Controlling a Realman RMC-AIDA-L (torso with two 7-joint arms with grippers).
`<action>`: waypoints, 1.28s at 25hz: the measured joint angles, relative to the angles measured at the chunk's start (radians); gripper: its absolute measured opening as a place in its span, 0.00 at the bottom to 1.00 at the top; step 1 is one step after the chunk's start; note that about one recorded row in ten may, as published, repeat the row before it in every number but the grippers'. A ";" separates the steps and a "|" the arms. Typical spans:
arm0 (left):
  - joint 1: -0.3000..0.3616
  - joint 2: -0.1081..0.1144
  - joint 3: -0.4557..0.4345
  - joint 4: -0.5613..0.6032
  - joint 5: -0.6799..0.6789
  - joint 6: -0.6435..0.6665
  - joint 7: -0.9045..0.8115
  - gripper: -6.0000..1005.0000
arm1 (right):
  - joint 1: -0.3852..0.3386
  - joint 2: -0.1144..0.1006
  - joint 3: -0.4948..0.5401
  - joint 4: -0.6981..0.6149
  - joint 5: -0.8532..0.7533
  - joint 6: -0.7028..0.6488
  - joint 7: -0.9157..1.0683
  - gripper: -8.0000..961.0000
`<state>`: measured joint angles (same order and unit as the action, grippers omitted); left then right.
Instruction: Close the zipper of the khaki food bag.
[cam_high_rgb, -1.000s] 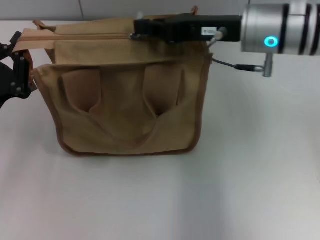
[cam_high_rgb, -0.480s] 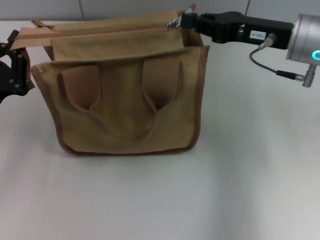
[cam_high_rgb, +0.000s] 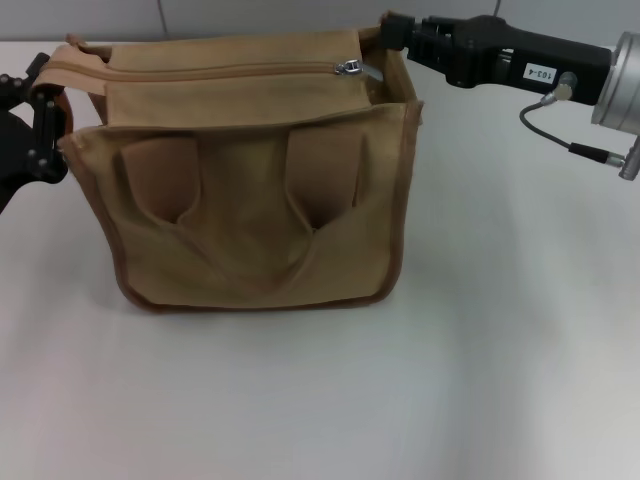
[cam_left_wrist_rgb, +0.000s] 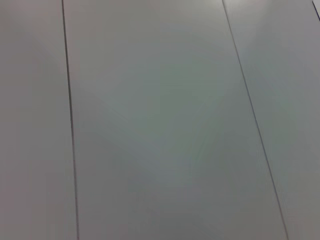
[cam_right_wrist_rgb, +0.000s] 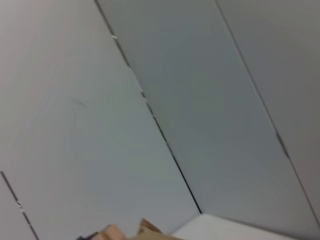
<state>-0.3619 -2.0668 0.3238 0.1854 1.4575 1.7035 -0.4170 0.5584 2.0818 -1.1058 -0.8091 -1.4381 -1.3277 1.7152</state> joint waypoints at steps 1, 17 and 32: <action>0.000 0.000 0.000 0.000 0.000 0.000 0.000 0.15 | 0.000 0.000 0.000 0.013 0.018 -0.011 -0.029 0.03; 0.069 0.103 0.071 0.355 0.215 0.148 -0.935 0.58 | -0.012 -0.007 0.003 0.065 0.015 -0.208 -0.322 0.59; 0.072 0.088 0.394 0.346 0.330 0.262 -0.776 0.83 | -0.016 -0.004 0.003 0.255 -0.186 -0.426 -0.628 0.79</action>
<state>-0.2895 -1.9787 0.7177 0.5312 1.7876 1.9652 -1.1931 0.5427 2.0775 -1.1027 -0.5544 -1.6243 -1.7534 1.0876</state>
